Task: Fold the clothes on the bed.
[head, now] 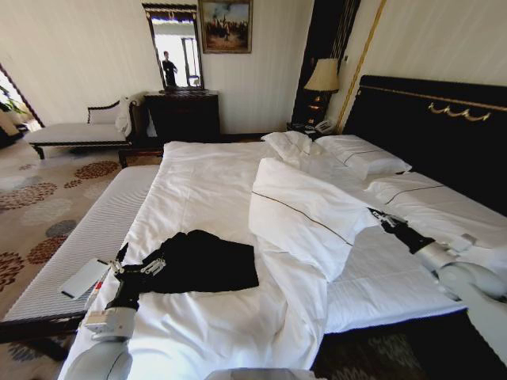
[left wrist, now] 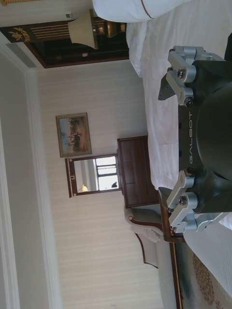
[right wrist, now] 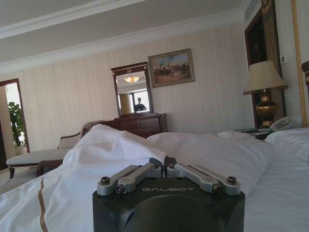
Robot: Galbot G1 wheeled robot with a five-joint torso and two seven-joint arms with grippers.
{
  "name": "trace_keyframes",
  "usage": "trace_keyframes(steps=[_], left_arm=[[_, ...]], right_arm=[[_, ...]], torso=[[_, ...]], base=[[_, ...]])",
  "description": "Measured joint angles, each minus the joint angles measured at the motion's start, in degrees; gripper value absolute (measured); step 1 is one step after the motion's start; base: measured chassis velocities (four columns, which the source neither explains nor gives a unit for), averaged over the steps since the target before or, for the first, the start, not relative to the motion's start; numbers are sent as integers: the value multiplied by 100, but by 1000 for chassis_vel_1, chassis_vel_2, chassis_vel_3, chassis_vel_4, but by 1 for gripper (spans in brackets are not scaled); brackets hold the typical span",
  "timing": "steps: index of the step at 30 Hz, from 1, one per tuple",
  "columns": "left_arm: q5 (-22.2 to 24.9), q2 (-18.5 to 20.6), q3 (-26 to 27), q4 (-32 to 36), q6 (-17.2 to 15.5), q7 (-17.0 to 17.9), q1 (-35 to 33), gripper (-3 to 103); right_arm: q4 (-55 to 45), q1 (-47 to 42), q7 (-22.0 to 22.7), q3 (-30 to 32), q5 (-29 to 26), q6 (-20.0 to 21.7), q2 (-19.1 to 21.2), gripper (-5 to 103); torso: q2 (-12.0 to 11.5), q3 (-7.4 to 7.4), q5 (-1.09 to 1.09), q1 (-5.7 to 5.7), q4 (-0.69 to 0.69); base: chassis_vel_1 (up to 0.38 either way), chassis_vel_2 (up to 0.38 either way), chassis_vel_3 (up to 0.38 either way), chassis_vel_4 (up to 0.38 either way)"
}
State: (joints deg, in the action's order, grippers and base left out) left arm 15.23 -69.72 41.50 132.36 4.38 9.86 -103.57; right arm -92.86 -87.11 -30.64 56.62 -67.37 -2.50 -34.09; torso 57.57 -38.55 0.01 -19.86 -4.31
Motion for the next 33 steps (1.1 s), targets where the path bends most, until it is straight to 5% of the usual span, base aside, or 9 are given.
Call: trace_keyframes(steps=[10, 22, 33], left_arm=[[69, 128, -128, -6, 7, -6, 127, 100], [515, 356, 407, 30, -20, -10, 96, 100], [598, 333, 361, -177, 96, -90, 123, 100]], right_arm=[[-464, -1722, 192, 1871, 24, -37, -469, 0], [-118, -2372, 676, 2740, 234, -124, -1007, 0], [741, -2645, 894, 3438, 730, -114, -1348, 0]], torso=[[0, 0, -2, 0, -2], [0, 0, -1, 0, 0], [1, 0, -1, 0, -3]], base=[[0, 0, 0, 0], [0, 0, 0, 0], [0, 0, 0, 0]])
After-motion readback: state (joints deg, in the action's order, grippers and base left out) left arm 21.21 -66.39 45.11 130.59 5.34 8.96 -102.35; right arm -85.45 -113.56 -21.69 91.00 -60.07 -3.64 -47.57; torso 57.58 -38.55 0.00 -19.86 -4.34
